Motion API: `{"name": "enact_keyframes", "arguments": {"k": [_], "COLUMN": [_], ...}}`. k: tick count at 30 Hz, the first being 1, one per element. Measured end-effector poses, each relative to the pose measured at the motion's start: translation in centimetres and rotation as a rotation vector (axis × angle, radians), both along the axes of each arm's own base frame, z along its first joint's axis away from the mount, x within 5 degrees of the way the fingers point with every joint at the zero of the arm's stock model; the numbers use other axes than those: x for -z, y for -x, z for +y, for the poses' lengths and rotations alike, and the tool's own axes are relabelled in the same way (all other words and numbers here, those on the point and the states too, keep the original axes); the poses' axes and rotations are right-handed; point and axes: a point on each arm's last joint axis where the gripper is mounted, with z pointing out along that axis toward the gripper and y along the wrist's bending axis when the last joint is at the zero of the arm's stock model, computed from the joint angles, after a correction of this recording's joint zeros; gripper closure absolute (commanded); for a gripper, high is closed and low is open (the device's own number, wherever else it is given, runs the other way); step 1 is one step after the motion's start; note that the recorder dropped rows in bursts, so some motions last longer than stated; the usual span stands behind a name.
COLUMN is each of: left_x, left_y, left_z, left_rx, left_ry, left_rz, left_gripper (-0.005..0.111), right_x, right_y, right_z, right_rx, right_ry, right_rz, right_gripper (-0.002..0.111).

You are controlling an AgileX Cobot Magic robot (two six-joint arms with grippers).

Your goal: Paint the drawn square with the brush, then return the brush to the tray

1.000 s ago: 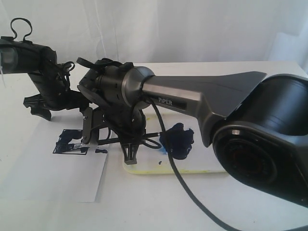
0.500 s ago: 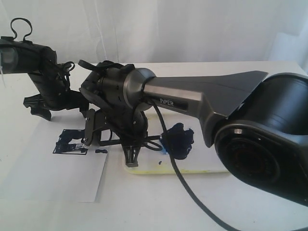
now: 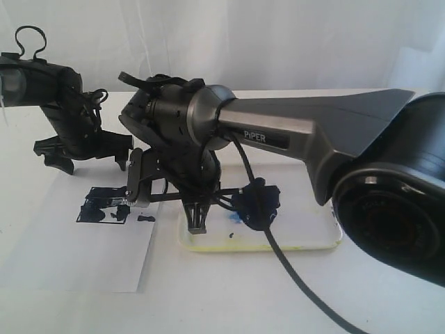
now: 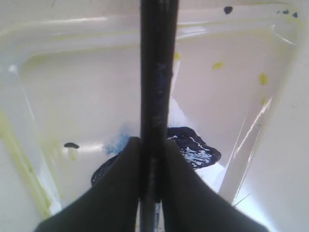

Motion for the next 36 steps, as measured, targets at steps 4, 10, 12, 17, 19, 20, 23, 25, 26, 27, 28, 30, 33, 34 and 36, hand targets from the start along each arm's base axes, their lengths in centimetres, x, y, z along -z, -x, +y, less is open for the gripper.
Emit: {"name": "enact_keyframes", "arguments": {"k": [4, 10, 12, 17, 19, 20, 23, 25, 26, 27, 28, 30, 33, 34, 36], "left_x": [0.0, 0.0, 0.0, 0.0, 0.0, 0.0, -0.1, -0.1, -0.1, -0.1, -0.1, -0.1, -0.1, -0.1, -0.1], "left_y": [0.0, 0.0, 0.0, 0.0, 0.0, 0.0, 0.0, 0.0, 0.0, 0.0, 0.0, 0.0, 0.0, 0.0, 0.0], "left_z": [0.0, 0.0, 0.0, 0.0, 0.0, 0.0, 0.0, 0.0, 0.0, 0.0, 0.0, 0.0, 0.0, 0.0, 0.0], "left_rx": [0.0, 0.0, 0.0, 0.0, 0.0, 0.0, 0.0, 0.0, 0.0, 0.0, 0.0, 0.0, 0.0, 0.0, 0.0], "left_ry": [0.0, 0.0, 0.0, 0.0, 0.0, 0.0, 0.0, 0.0, 0.0, 0.0, 0.0, 0.0, 0.0, 0.0, 0.0], "left_rz": [0.0, 0.0, 0.0, 0.0, 0.0, 0.0, -0.002, -0.002, -0.002, -0.002, -0.002, 0.0, 0.0, 0.0, 0.0], "left_gripper": [0.002, 0.002, 0.002, 0.002, 0.002, 0.002, 0.002, 0.002, 0.002, 0.002, 0.002, 0.002, 0.002, 0.002, 0.002], "right_x": [0.8, 2.2, 2.2, 2.2, 2.2, 2.2, 2.2, 2.2, 2.2, 2.2, 2.2, 2.2, 2.2, 2.2, 2.2], "right_y": [-0.2, -0.1, -0.1, -0.2, -0.2, -0.2, -0.2, -0.1, 0.0, 0.0, 0.1, 0.1, 0.2, 0.2, 0.3], "right_z": [-0.7, -1.8, -1.8, -1.8, -1.8, -1.9, -1.9, -1.7, -1.7, -1.7, -1.6, -1.5, -1.4, -1.4, -1.4], "right_rx": [0.019, 0.043, 0.042, 0.04, 0.04, 0.036, 0.034, 0.026, 0.023, 0.024, 0.021, 0.019, 0.018, 0.018, 0.021], "right_ry": [0.013, 0.056, 0.055, 0.059, 0.059, 0.061, 0.063, 0.064, 0.064, 0.064, 0.064, 0.064, 0.062, 0.062, 0.057], "right_rz": [0.024, 0.058, 0.057, 0.053, 0.053, 0.052, 0.051, 0.052, 0.052, 0.052, 0.052, 0.052, 0.054, 0.054, 0.06], "right_gripper": [0.108, 0.108, 0.108, 0.108, 0.108, 0.108, 0.108, 0.108, 0.108, 0.108, 0.108, 0.108, 0.108, 0.108, 0.108]}}
